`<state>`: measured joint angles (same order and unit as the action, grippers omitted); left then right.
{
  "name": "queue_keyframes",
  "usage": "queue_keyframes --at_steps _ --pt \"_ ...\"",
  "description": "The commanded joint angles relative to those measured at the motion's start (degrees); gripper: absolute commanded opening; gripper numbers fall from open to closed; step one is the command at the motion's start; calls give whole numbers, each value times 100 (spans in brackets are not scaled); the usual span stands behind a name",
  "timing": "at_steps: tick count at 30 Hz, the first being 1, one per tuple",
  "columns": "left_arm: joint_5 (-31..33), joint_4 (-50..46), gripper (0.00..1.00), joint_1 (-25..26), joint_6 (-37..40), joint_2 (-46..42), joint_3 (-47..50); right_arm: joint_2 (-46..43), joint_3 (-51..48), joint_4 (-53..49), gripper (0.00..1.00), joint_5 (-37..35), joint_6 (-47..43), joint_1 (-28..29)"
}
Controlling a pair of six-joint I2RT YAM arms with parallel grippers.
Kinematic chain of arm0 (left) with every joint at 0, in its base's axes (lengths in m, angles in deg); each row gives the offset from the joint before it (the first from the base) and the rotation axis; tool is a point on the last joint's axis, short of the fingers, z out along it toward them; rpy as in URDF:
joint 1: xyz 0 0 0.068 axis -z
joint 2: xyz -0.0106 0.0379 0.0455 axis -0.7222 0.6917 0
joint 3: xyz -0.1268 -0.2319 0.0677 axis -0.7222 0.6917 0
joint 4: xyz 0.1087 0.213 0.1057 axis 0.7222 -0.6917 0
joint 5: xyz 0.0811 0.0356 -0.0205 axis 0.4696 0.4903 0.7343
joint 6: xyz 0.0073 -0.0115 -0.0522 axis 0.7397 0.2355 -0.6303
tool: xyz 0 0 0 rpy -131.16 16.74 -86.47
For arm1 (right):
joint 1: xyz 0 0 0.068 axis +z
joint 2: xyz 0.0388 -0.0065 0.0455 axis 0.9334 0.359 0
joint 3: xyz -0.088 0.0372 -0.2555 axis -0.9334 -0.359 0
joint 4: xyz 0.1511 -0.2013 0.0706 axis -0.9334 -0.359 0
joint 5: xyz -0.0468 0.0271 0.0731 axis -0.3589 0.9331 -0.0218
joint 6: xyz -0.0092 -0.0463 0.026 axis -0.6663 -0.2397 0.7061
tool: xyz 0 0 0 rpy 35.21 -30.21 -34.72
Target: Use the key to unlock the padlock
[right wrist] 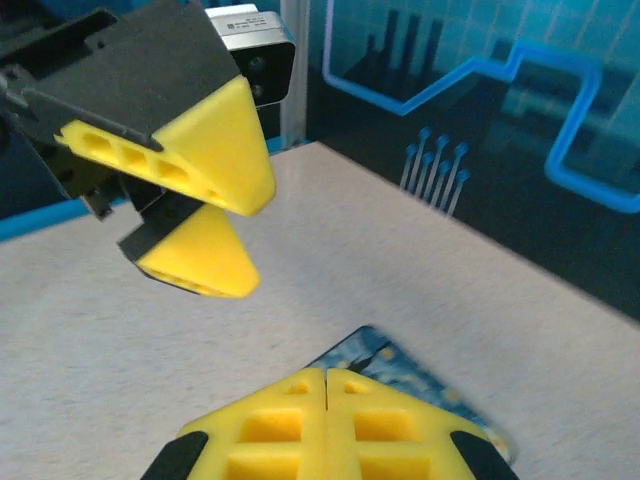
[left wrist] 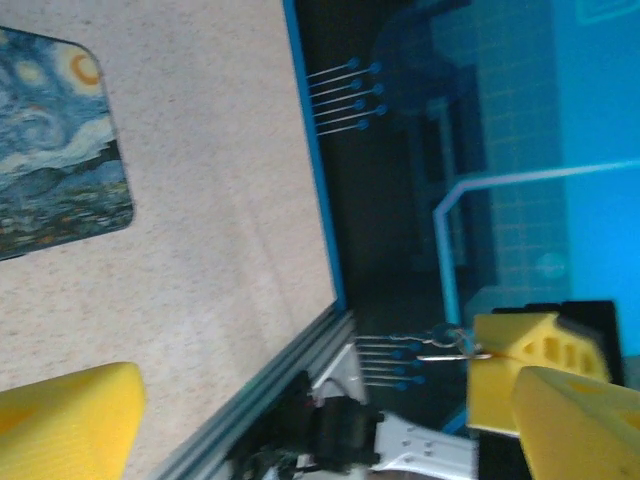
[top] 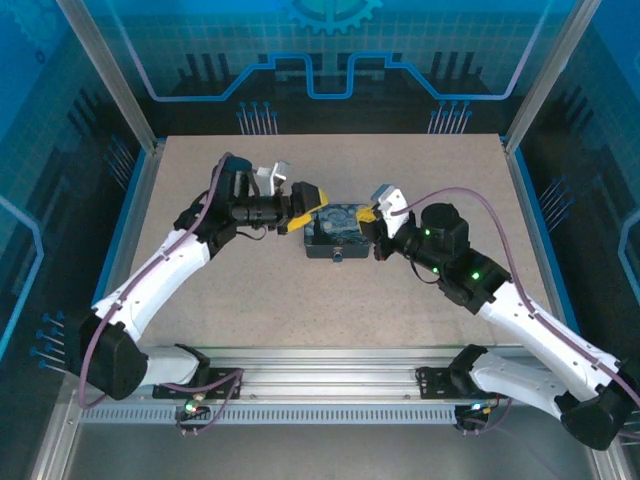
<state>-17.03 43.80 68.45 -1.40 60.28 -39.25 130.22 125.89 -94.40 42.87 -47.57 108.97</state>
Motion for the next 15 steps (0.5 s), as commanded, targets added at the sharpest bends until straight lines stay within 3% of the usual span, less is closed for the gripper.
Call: queue_keyframes --at_steps 1,6,15 --pt "-484 939 87 -24 -1285 117 4 33 -31 759 0 -1018 -1206 309" --pt "-558 1217 77 69 -1907 182 -100 136 -116 1332 0 -1451 -1969 700" --pt "-810 2206 72 421 -2874 506 -246 441 -54 1721 0 -1817 -2611 1027"
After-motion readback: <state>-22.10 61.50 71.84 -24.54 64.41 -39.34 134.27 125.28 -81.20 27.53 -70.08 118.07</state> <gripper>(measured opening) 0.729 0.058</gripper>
